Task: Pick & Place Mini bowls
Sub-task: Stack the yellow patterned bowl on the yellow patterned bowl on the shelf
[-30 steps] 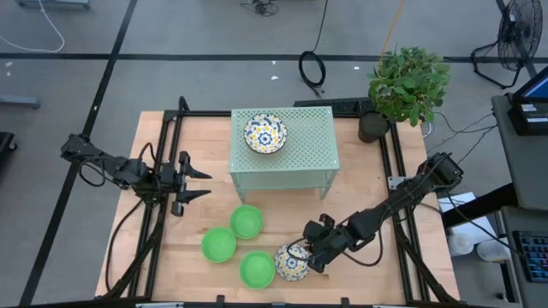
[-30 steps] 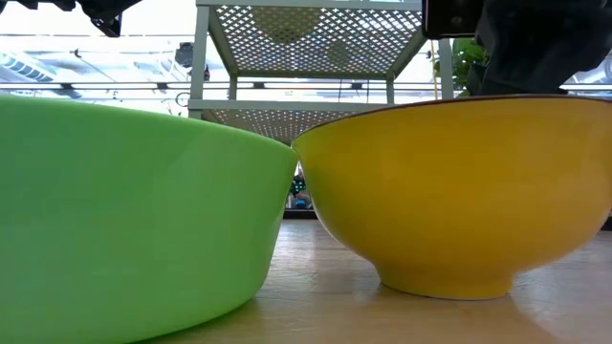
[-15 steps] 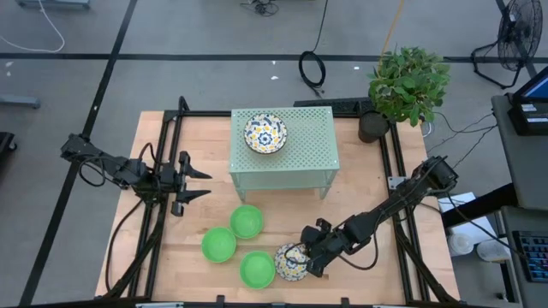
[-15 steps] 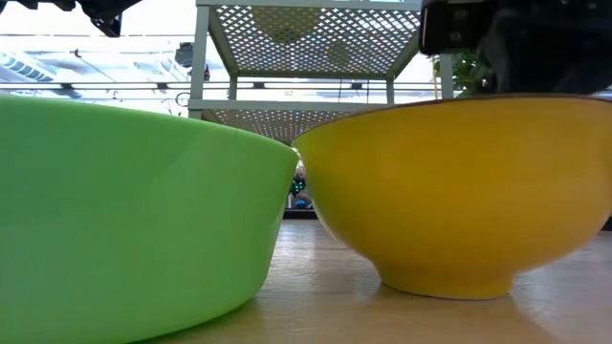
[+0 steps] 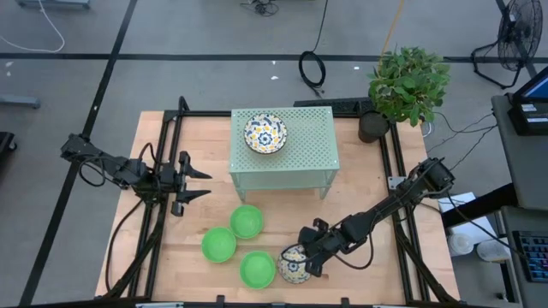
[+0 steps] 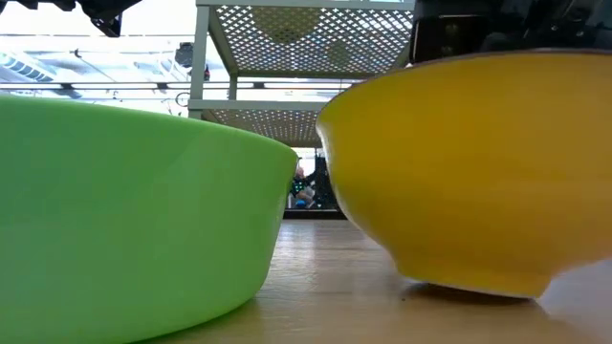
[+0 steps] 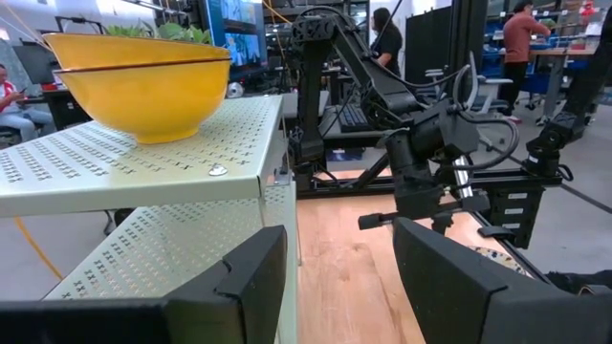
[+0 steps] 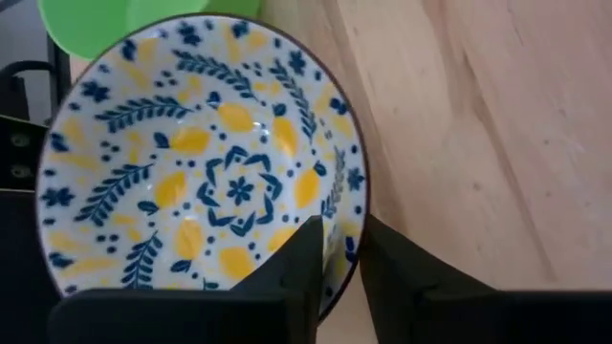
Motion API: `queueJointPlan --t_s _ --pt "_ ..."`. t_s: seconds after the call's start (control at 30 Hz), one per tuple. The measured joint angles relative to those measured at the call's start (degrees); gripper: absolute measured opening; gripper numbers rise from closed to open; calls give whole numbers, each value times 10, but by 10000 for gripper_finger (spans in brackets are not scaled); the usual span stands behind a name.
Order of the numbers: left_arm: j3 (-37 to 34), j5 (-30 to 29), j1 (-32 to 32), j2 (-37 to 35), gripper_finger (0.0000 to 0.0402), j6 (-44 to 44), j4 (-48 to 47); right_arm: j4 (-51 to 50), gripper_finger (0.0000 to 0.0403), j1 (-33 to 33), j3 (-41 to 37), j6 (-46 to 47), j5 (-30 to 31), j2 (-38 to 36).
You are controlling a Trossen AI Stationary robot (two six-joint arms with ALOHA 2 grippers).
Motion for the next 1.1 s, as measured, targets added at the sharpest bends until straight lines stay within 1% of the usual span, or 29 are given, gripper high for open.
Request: queueJointPlan --t_s 0.13,0.2,0.37,0.53,0.67,0.77,0.87,1.1 --pt "0 0 0 0 198 0 0 4 18 0 0 -25 4 0" --pt "0 0 0 0 198 0 0 7 7 0 2 -43 15 -2" --pt "0 0 0 0 198 0 0 -9 5 0 2 -69 19 -5" --pt "0 0 0 0 198 0 0 -96 4 0 2 -56 17 -31" --pt "0 0 0 0 198 0 0 -192 3 0 1 -13 50 -62" --pt "0 0 0 0 198 0 0 -235 2 0 0 18 90 -81" --pt "0 0 0 0 198 0 0 -253 2 0 0 51 136 -88" --pt "0 0 0 0 198 0 0 -245 7 0 -1 65 181 -78"
